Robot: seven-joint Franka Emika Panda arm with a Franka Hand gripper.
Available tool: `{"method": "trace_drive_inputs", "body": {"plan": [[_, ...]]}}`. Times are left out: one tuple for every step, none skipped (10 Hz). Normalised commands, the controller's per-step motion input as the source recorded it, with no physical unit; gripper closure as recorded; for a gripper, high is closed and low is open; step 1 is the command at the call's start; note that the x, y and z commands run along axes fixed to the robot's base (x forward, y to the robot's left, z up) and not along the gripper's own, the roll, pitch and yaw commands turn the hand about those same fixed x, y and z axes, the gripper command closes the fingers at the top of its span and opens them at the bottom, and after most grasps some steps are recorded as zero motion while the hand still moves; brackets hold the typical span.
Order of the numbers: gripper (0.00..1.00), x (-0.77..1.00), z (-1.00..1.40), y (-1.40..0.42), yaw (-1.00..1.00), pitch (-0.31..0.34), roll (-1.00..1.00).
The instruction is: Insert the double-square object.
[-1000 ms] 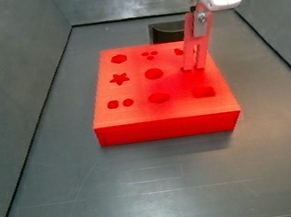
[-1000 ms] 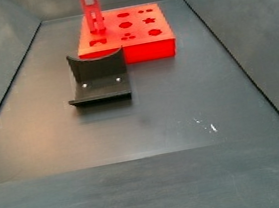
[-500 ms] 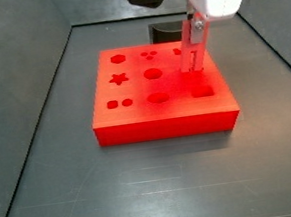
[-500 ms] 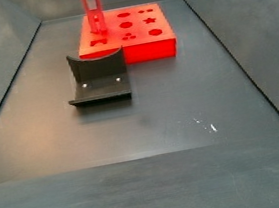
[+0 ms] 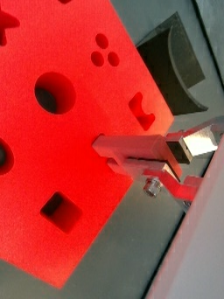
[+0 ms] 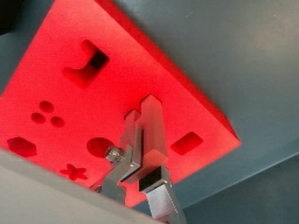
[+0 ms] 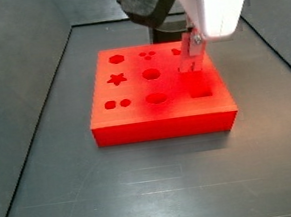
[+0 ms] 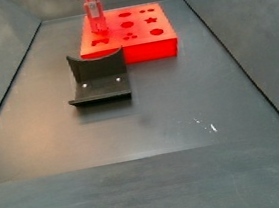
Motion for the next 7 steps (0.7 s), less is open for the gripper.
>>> {"method": "trace_drive_inputs", "body": {"plan": [[1.00, 0.19, -0.27, -0.10, -0.03, 0.003, 0.16], [1.00, 0.13, -0.25, -0.05, -0.03, 0.001, 0.16], [1.00, 0.08, -0.27, -0.01, -0.01, 0.000, 0.13], [1.00, 0.07, -0.37, 0.00, 0.00, 0.000, 0.05], [1.00, 0.08, -0.34, 0.00, 0.00, 0.000, 0.05], [1.00, 0.05, -0.26, 0.00, 0.00, 0.000, 0.03], [1.00, 0.00, 0.00, 0.00, 0.00, 0.000, 0.00]]}}
